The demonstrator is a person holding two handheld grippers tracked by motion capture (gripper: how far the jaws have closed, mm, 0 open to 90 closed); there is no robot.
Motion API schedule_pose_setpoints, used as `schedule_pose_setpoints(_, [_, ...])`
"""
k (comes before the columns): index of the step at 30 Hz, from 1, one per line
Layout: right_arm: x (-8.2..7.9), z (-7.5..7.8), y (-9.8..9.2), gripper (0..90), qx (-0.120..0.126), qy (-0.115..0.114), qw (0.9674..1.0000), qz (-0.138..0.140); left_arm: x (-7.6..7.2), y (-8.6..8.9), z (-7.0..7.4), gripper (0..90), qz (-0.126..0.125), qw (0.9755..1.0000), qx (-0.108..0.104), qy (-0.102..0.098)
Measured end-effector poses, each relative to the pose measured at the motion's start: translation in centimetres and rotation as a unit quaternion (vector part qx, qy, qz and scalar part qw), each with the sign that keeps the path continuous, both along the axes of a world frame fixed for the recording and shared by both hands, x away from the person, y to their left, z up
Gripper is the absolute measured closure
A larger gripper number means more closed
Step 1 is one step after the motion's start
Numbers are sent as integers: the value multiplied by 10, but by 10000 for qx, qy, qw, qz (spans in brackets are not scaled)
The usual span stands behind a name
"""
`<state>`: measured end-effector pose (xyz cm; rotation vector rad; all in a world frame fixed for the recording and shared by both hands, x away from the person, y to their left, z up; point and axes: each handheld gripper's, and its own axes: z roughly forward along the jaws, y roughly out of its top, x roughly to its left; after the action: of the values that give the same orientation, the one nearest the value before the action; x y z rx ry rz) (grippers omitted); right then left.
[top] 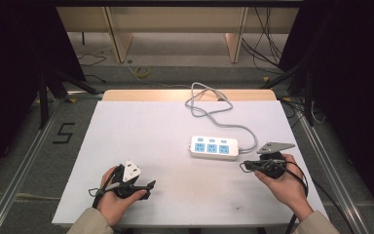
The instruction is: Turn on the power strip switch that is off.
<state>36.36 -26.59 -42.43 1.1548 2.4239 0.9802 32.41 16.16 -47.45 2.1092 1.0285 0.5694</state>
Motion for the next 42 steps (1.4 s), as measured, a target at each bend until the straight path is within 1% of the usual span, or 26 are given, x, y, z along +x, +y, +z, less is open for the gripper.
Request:
schedule_pose_setpoints(6, [6,3,4,900,-49,14,10000,3,0,0,0,222,0,10000,-3,-5])
schedule_pose_setpoints(12, [12,8,10,900,-125,36,9999,63,0,0,0,224,-1,10000,-2,-9])
schedule_pose_setpoints(25, [23,13,18,900,-196,106,9997,108,1,0,0,227,-4,10000,-10,-15])
schedule_pose_setpoints(33, [32,15,26,900,-284,150,9994,155,0,0,0,229,-7,10000,-1,-33])
schedule_pose_setpoints(42, [39,17,33,900,-358,200,9990,192,0,0,0,231,-18,10000,24,-46])
